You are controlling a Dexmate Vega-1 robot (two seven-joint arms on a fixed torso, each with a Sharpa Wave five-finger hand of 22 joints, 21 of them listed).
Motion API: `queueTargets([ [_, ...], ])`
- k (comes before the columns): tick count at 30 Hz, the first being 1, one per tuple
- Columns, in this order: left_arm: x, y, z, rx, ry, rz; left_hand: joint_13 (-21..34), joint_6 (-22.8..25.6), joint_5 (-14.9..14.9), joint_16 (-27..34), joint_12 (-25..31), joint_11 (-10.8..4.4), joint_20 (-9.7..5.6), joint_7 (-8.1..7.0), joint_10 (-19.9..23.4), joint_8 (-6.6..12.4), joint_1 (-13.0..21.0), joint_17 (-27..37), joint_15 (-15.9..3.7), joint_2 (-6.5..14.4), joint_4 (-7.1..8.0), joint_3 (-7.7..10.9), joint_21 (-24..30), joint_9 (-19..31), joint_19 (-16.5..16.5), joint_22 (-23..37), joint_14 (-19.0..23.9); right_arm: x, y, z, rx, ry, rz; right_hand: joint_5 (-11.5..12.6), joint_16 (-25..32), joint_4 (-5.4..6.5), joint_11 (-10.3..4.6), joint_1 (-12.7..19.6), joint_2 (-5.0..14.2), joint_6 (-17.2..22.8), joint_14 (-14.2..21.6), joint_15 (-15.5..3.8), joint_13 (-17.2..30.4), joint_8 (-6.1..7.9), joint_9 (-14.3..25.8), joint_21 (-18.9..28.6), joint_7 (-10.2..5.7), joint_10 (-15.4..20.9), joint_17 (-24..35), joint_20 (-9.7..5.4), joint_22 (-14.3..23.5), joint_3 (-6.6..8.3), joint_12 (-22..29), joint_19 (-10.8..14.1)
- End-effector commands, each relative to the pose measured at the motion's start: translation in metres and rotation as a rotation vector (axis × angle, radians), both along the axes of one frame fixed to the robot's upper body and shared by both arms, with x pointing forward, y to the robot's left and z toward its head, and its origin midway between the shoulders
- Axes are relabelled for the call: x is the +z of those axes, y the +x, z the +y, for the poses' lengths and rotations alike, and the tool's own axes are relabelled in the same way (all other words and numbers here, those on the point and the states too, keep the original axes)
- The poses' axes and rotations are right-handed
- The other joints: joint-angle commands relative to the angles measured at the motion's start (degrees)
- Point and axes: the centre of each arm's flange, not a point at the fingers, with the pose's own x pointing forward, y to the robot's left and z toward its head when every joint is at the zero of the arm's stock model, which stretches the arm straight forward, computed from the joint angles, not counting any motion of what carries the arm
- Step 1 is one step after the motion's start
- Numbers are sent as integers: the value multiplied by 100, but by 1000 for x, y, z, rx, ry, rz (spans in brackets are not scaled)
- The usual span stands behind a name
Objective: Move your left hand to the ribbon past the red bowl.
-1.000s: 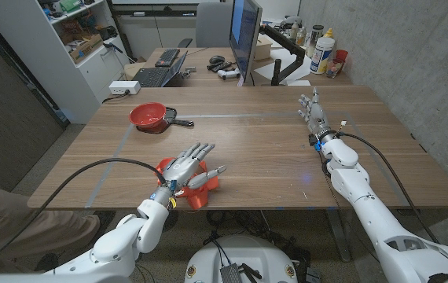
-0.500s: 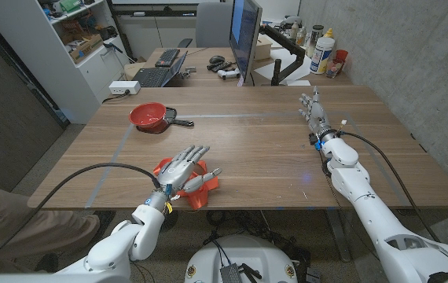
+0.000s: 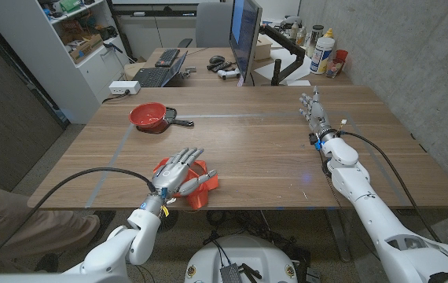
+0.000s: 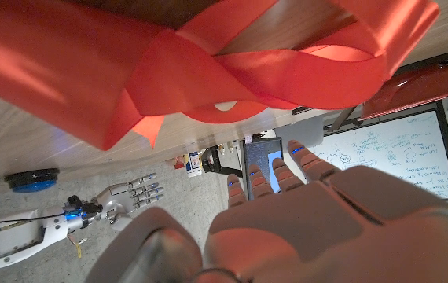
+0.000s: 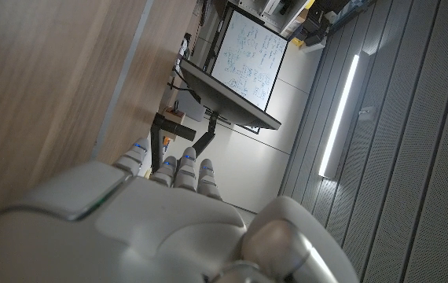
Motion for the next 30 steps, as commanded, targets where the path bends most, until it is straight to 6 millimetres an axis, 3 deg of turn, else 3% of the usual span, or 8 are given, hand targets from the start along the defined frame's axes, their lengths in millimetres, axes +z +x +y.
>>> queueTargets([
  [1,-11,0,6,23,-26,9,10,35,38,39,25,-2,-139,-7,32,59,-12,12,-698,10,15,-31,26,27,70,15,12,0,0,-1,-7,-5,4,24,24,-20,-4,8,170,36,-24,-14,18,14,14,18,-4,4,18,11,9,5,23,-32],
  [30,-19,0,5,27,-44,16,9,103,75,57,55,9,-120,-5,120,85,19,8,-697,16,-2,-27,49,25,166,12,101,2,1,1,-8,-9,-2,16,24,-12,-3,-2,174,32,-27,-8,18,11,15,19,0,-4,20,8,10,3,21,-32],
])
